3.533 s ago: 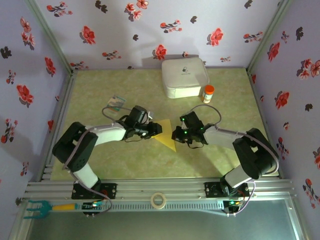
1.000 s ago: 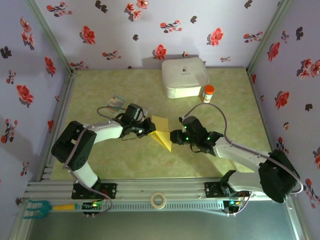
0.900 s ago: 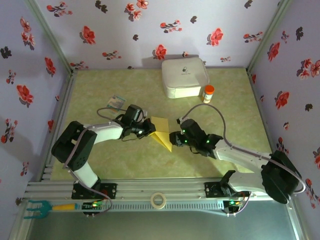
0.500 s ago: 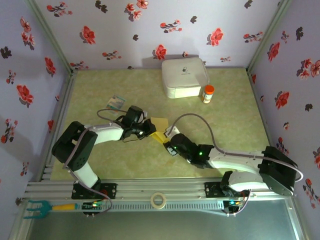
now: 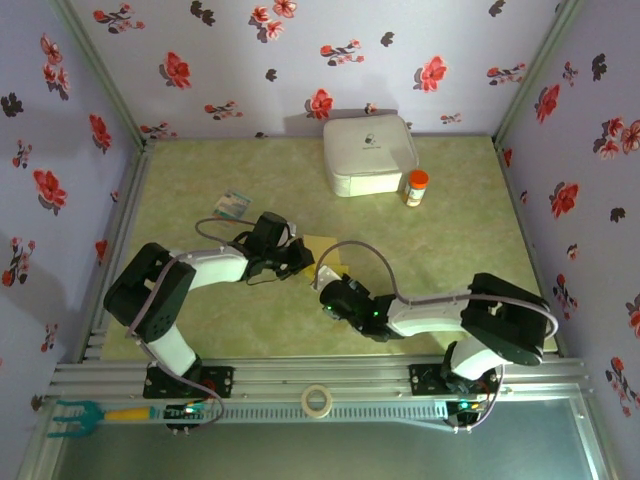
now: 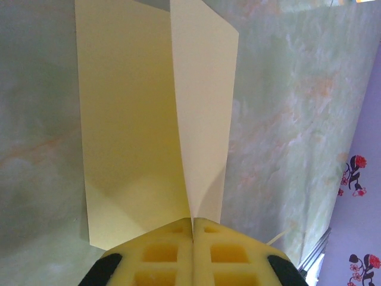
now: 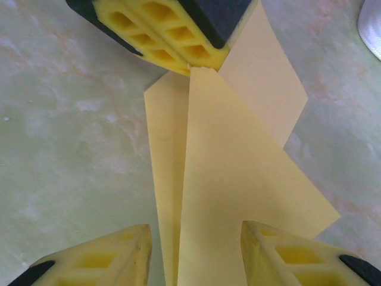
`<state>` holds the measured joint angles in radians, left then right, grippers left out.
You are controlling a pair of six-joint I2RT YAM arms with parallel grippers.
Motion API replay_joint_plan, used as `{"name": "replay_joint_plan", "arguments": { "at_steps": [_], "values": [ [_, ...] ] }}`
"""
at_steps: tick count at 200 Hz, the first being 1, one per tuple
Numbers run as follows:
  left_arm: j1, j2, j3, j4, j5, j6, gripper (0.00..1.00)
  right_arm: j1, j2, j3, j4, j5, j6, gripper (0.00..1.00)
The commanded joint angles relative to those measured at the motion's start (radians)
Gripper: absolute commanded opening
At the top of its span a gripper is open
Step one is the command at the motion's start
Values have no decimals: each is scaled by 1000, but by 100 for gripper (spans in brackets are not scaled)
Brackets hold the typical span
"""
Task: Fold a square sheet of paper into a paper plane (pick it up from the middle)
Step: Fourth fold the wing at the center of the table.
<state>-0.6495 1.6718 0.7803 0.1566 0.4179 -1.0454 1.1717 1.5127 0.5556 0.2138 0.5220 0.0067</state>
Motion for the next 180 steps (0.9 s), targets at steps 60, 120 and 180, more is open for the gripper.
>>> {"name": "replay_joint_plan", "arguments": {
  "at_steps": [60, 120, 180],
  "values": [
    [-10, -29, 7, -18, -15, -1, 0, 8, 112, 12, 116, 147, -1, 37],
    [-11, -52, 25, -59, -30, 25, 17, -1, 68, -40, 138, 132, 0, 14],
    [-10, -71, 27, -64, -43, 42, 40, -26, 42, -71, 159, 90, -1, 8]
  ]
}}
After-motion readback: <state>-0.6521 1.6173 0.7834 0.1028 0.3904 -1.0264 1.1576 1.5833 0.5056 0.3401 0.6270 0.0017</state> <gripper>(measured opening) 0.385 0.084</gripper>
